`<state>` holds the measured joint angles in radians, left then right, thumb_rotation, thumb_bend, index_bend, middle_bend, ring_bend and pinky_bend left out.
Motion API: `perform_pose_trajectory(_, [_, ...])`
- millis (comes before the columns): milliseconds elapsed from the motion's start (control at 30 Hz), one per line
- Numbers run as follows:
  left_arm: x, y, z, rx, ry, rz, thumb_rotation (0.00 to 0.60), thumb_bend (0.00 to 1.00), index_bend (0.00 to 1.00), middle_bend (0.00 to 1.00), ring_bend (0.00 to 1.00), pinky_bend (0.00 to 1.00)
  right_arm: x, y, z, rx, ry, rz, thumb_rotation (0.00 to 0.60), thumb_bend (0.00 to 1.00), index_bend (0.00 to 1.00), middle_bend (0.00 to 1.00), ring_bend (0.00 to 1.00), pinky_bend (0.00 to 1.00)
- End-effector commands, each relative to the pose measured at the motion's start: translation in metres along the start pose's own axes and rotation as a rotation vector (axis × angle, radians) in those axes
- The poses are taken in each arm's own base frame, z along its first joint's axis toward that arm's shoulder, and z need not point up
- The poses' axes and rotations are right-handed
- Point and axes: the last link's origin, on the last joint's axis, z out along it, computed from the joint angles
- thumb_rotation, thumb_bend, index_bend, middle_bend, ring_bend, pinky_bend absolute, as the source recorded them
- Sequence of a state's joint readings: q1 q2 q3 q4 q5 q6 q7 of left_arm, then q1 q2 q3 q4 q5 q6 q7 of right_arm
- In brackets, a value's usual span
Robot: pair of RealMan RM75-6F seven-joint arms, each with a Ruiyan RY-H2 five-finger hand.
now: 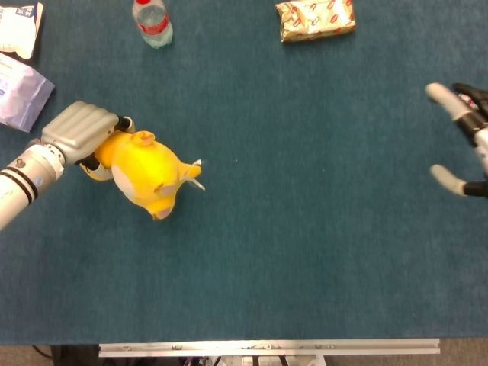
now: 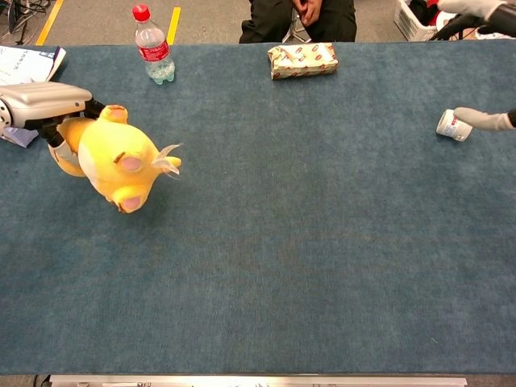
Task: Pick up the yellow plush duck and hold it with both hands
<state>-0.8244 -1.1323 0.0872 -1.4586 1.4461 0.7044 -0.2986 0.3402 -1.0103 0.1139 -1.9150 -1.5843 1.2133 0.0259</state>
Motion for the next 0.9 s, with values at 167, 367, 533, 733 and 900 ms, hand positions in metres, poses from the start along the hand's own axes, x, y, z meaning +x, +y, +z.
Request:
perform_pose_trajectory(167, [0.022, 0.019, -0.02, 0.062, 0.043, -0.177, 0.6, 0.25, 0.5, 0.49, 0.44, 0.66, -0.017, -0.041, 0.032, 0.17, -0.024, 0.111, 0.6, 0.23, 0.0, 0.21, 0.09, 0.14])
perform_pose_trajectory(367, [0.03, 0.041, -0.025, 0.064, 0.062, -0.266, 0.6, 0.25, 0.51, 0.49, 0.44, 0.67, -0.033, -0.066, 0.055, 0.228, -0.06, 0.165, 0.6, 0.14, 0.0, 0.19, 0.09, 0.14])
perform_pose_trajectory(533, [0.032, 0.061, -0.025, 0.055, 0.047, -0.32, 0.6, 0.25, 0.51, 0.49, 0.44, 0.67, -0.041, -0.087, 0.072, 0.263, -0.076, 0.229, 0.6, 0.04, 0.0, 0.16, 0.09, 0.14])
perform_pose_trajectory(733, [0.034, 0.078, -0.024, 0.066, 0.051, -0.365, 0.6, 0.25, 0.51, 0.49, 0.44, 0.68, -0.053, -0.107, 0.084, 0.286, -0.074, 0.273, 0.6, 0.04, 0.0, 0.14, 0.09, 0.14])
perform_pose_trajectory(900, [0.038, 0.083, -0.022, 0.098, 0.073, -0.406, 0.6, 0.26, 0.5, 0.49, 0.44, 0.68, -0.063, -0.122, 0.093, 0.29, -0.093, 0.302, 0.6, 0.04, 0.0, 0.13, 0.08, 0.14])
